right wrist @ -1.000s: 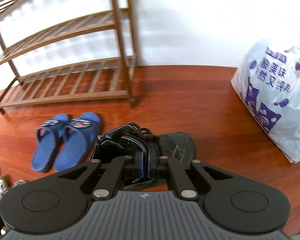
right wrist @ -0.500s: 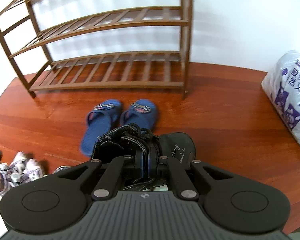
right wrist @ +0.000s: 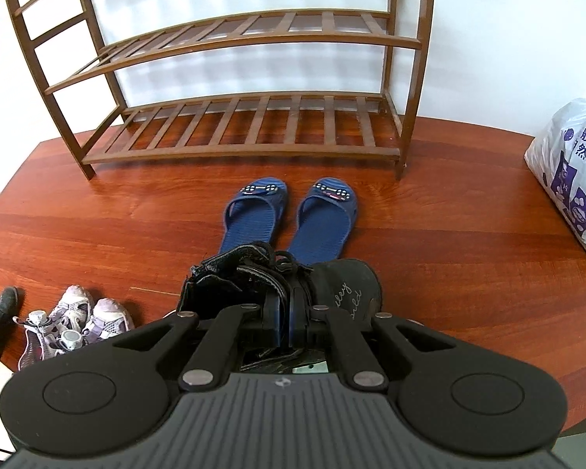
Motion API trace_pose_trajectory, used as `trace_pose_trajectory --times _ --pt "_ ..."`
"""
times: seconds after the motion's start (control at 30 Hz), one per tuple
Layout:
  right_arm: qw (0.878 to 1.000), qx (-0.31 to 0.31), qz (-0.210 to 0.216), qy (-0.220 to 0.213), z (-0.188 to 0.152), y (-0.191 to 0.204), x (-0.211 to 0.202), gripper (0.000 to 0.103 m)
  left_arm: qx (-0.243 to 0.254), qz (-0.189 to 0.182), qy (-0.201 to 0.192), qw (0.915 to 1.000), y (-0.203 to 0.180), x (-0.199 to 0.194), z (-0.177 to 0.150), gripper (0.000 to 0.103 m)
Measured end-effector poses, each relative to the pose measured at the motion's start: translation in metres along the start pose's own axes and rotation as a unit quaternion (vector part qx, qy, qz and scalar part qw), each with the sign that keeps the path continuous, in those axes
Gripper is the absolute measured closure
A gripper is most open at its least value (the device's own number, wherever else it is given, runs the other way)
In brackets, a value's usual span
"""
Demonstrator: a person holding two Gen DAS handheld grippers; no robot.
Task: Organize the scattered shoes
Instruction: 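Carry the black boot with the right tool while the left tool grasps the black sneaker, then lower both black shoes side by side before the shoe rack and open both tools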
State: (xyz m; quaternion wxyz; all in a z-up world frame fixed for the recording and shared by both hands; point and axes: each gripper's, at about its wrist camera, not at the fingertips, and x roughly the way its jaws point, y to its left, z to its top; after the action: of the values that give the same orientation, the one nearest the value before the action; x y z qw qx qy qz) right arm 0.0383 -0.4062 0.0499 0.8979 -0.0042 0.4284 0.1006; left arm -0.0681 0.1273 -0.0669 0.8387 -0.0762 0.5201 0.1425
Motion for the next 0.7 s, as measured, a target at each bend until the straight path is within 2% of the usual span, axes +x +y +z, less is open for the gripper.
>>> trace_pose_trajectory --times 0.03,0.1,0.13,0.3,0.4,0.7 --pt "1.0 0.0 -0.001 0.0 0.0 0.003 -0.001 0.098 -0.006 -0.007 0.002 1.0 0.003 0.005 0.001 0.062" --pt "1.0 -0.002 -0.004 -0.002 0.0 0.009 -0.005 0.098 -0.011 -0.012 0.002 0.9999 0.005 0.01 0.001 0.085" --pt "1.0 -0.003 -0.005 -0.003 0.001 0.011 -0.005 0.098 -0.016 -0.019 -0.002 0.9997 0.006 0.011 0.002 0.088" --pt "1.0 -0.015 -0.007 -0.008 0.004 0.025 -0.01 0.098 -0.017 -0.028 -0.031 0.999 0.003 0.007 0.009 0.091" --pt "0.999 -0.031 -0.006 -0.01 0.009 0.035 -0.009 0.098 -0.021 -0.051 -0.042 0.9976 -0.001 0.003 0.023 0.091" --pt "0.993 -0.112 0.026 -0.011 0.044 0.076 0.026 0.098 -0.013 -0.111 -0.066 0.9916 -0.051 -0.005 0.078 0.091"
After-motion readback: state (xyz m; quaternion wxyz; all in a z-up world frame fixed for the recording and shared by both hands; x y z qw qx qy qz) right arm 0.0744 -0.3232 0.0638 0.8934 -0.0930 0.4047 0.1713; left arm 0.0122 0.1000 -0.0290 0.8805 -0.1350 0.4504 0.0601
